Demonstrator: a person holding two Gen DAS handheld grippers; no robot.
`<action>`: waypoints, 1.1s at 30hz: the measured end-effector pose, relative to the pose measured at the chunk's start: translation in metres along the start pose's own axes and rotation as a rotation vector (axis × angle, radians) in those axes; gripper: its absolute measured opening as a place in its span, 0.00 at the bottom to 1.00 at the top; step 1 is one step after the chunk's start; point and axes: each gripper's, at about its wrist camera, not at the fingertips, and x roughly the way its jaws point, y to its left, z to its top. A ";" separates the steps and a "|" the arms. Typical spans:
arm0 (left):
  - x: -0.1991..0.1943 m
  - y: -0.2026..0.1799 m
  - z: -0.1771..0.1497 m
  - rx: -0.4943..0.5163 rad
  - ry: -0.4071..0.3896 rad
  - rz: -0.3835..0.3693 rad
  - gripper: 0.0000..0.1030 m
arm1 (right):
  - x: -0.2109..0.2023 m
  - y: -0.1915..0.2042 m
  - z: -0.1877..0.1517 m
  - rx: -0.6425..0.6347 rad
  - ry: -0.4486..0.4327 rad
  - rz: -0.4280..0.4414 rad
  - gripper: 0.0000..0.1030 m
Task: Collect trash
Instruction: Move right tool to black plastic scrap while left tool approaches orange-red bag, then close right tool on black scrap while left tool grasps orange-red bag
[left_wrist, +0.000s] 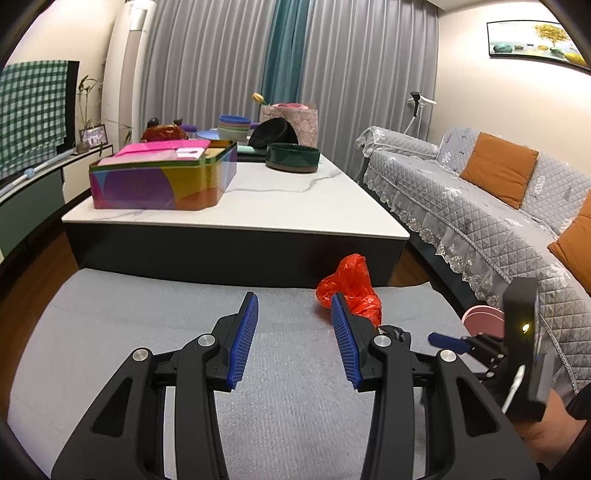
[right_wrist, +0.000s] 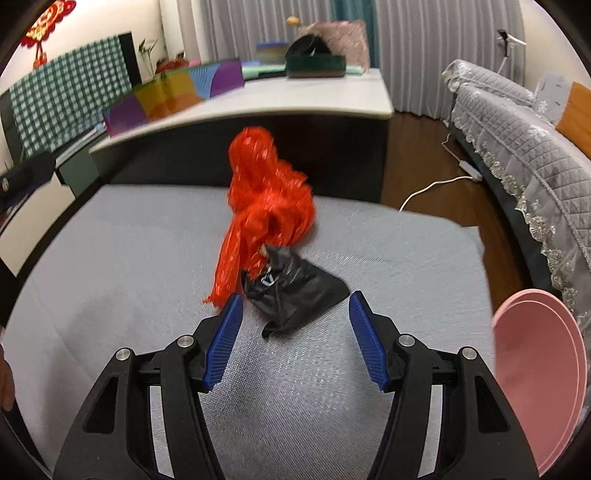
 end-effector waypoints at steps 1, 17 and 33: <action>0.003 -0.001 -0.001 -0.001 0.005 -0.001 0.40 | 0.003 0.002 -0.001 -0.011 0.011 -0.007 0.56; 0.070 -0.045 -0.026 0.046 0.121 -0.078 0.40 | -0.005 -0.037 0.000 0.036 -0.006 -0.044 0.05; 0.121 -0.073 -0.046 0.062 0.263 -0.062 0.23 | -0.019 -0.071 -0.008 0.097 -0.033 -0.073 0.05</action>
